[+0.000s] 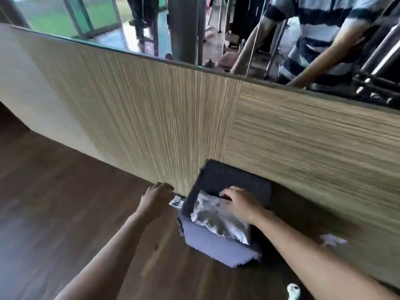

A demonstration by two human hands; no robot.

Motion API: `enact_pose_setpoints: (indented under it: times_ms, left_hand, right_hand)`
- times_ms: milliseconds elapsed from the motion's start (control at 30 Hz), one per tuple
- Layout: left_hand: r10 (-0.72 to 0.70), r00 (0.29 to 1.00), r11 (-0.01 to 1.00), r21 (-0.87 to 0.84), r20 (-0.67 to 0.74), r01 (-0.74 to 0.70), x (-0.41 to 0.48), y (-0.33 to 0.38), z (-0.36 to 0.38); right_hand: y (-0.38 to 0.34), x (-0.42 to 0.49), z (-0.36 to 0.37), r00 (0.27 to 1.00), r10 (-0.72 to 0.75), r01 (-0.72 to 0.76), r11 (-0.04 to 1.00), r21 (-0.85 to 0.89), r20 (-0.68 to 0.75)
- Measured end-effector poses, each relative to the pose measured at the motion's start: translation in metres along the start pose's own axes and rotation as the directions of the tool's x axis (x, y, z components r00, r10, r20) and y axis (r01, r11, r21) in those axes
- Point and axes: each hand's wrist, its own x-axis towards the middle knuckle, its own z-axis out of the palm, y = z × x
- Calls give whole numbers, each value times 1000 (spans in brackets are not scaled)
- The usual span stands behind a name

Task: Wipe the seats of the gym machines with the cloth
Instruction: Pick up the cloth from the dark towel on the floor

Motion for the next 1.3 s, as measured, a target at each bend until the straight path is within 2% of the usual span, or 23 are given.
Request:
enact_pose_setpoints:
  times_ms: [67, 133, 267, 333, 400, 500, 600, 667, 733, 800, 967, 1067, 1167, 1300]
  left_hand:
    - [44, 996, 999, 23, 83, -46, 14, -2, 38]
    - [-2, 990, 1000, -30, 143, 6, 20, 5, 67]
    - [-12, 999, 996, -90, 46, 16, 44, 14, 108]
    - [-12, 1000, 986, -168, -2, 12, 55, 16, 120]
    - [3, 997, 978, -207, -81, -20, 59, 21, 126]
    - [44, 991, 986, -154, -124, -63, 61, 32, 133]
    - [102, 988, 990, -81, -115, -112, 73, 45, 136]
    - [167, 982, 985, -28, -86, -170, 82, 56, 140]
    - [224, 972, 974, 52, -67, -220, 87, 66, 149]
    - [224, 970, 968, 141, -99, -209, 86, 71, 159]
    - [228, 964, 960, 200, -136, -199, 88, 66, 164]
    - [235, 965, 952, 228, -116, -204, 87, 66, 165]
    - [211, 975, 953, 239, -72, -189, 84, 71, 162]
    - [132, 990, 966, 218, 43, -139, 75, 86, 146]
  right_hand:
    - [19, 7, 33, 1000, 14, -14, 1000, 1, 12]
    - [39, 13, 63, 999, 28, -28, 999, -35, 19]
    - [76, 26, 94, 995, 85, -91, 984, -152, -46]
    - [85, 29, 99, 992, 79, -100, 966, -237, -100]
    - [92, 31, 98, 989, 47, -82, 965, -250, -142]
    - [107, 29, 86, 977, 14, -48, 987, -156, -213]
    - [126, 26, 63, 952, 141, -121, 988, 92, -271]
    - [140, 28, 50, 928, 216, -188, 975, 118, -305]
    - [155, 31, 44, 915, 254, -257, 966, 33, -312]
    - [164, 34, 48, 925, 239, -271, 960, -71, -295]
    - [156, 33, 86, 951, 86, -184, 928, -323, -297]
    - [155, 28, 101, 913, 65, -178, 952, -250, -403]
    - [148, 25, 97, 905, 90, -166, 975, -150, -416]
    - [137, 24, 69, 958, 212, -192, 974, 118, -195]
